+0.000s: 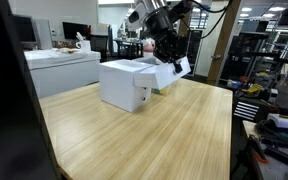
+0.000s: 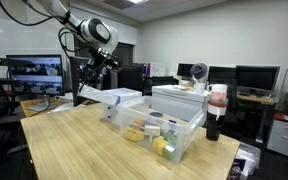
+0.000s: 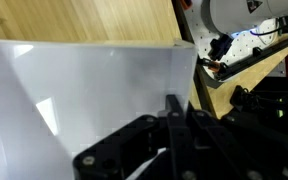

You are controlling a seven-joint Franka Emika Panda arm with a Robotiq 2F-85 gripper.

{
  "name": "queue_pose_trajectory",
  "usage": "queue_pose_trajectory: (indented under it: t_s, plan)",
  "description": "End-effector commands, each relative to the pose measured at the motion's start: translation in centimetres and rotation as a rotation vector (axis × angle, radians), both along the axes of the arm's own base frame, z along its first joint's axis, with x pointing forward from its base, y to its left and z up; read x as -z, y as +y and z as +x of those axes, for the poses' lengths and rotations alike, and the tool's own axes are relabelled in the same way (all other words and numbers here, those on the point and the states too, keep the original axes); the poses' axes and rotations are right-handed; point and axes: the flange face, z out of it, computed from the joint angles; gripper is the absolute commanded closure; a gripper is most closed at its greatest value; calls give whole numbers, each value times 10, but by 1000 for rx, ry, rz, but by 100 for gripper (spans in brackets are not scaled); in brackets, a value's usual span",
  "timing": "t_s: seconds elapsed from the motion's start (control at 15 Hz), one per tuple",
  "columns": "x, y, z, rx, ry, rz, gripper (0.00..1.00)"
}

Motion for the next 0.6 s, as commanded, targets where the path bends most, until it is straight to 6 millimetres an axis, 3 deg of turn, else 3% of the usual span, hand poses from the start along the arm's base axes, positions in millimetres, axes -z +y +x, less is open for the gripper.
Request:
queue_pose_trajectory:
  t_s: [0.0,0.53]
  plan:
    - [41,1,-28,23,47,12,99]
    - [46,-14,-44,-68,7,56,99]
